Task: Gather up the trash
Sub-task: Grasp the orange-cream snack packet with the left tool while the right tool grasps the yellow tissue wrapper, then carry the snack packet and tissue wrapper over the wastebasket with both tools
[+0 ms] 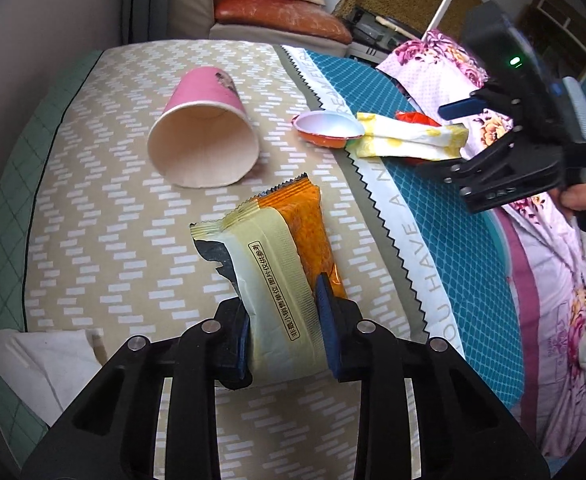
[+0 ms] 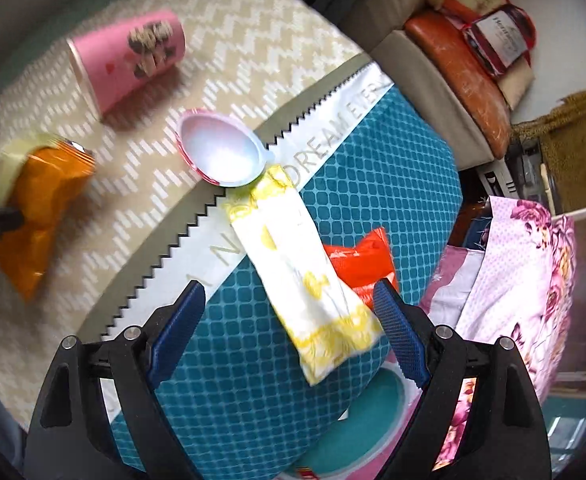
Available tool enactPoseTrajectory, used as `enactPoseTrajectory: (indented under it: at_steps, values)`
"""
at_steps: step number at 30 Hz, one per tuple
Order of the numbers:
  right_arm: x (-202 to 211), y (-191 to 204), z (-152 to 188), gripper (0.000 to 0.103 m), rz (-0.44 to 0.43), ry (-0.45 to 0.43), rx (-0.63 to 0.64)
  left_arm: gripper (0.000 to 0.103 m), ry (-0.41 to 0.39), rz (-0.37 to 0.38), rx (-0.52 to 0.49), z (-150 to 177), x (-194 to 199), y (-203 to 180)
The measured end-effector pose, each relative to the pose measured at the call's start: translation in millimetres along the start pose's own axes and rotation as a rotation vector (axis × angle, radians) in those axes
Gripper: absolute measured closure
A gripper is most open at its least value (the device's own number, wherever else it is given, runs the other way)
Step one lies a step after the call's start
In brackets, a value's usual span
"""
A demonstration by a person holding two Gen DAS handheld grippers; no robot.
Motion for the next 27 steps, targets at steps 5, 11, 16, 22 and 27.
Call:
enactPoseTrajectory:
  at_steps: [5,11,16,22,27]
  values:
    - [-23.8,5.6,-5.0,0.058,-0.003,0.070,0.032,0.074,0.019,0.022,0.029,3.3,-3.5,5.3]
    - [-14.9,9.6,0.9,0.089,-0.095,0.028,-0.073,0.074,0.011,0.032,0.028,3.1,1.4,-2.2]
    - [2.8,24.7,15.3,0.095,-0.238,-0.032,-0.196,0.074,-0.006,0.026,0.013,5.3,9.0,-13.3]
    - [25.9,44.0,40.4,0.095,-0.352,-0.134,-0.368,0.074,-0.026,0.018,-0.027,10.6,22.5,-33.6]
    - [39.9,51.6,67.1,0.095,-0.415,-0.213,-0.500,0.074,-0.034,0.013,-0.076,9.8,24.8,-56.9]
Point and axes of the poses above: each gripper's, at about its wrist camera, not at the fingertips, and x roughly against the way its jaws point, y to its left, z to its underside, the point moved 7 cm from there along -x, roughly the way its jaws point, and after that the axes turned 12 degrees about x, right-handed, at the moved point
